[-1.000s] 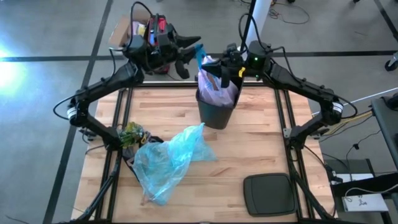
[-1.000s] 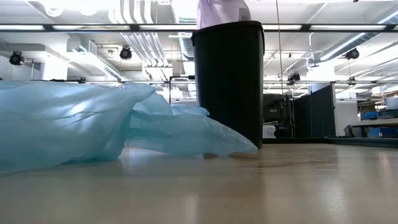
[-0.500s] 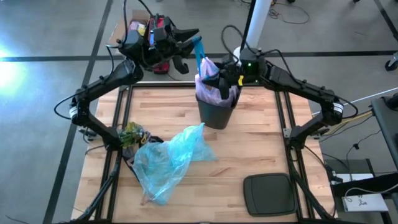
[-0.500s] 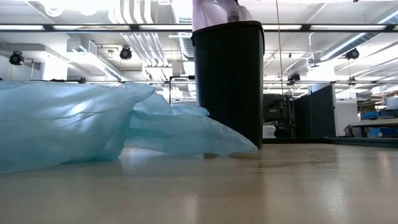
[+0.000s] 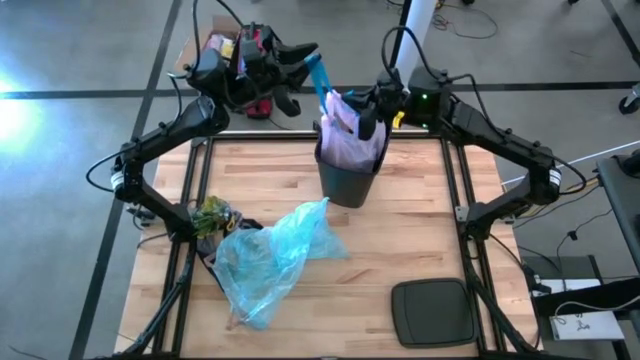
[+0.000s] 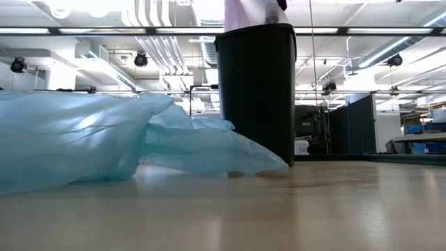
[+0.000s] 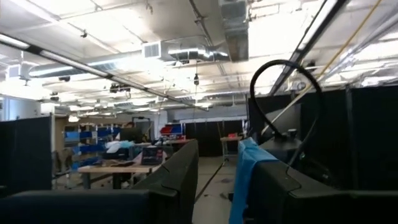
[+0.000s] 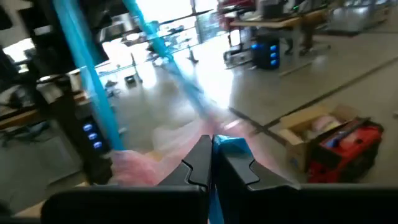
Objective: Place trash/remove bag and relplace
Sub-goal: Close the pink trash bag
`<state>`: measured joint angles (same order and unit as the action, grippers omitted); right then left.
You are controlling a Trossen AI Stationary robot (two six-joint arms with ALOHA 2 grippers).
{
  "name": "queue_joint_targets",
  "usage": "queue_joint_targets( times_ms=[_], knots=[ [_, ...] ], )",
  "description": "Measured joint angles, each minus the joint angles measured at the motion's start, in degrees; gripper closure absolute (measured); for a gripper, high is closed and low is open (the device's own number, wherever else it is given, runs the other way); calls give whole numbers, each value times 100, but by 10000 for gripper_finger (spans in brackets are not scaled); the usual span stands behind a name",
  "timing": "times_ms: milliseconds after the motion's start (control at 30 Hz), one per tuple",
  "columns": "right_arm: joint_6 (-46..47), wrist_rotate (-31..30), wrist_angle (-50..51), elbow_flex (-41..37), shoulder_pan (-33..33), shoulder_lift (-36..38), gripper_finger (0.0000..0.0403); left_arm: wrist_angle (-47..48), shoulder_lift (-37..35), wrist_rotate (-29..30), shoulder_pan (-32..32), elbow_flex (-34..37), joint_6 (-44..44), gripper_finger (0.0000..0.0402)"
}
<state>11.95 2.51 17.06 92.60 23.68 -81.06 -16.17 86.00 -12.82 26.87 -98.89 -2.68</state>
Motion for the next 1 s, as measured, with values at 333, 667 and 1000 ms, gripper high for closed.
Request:
queue_joint_targets(
  times_ms=[333, 667, 1000],
  knots=[
    [-105, -57, -658, 3, -51, -150, 403, -240, -2, -170, -212, -116, -130, 290],
    [98, 372, -1221, 4, -55, -409, 403, -301, -4, -177, -360, -151, -222, 305],
    [279, 347, -760, 2, -44, -726, 403, -454, -56, -317, -518, -151, -384, 302]
  ],
)
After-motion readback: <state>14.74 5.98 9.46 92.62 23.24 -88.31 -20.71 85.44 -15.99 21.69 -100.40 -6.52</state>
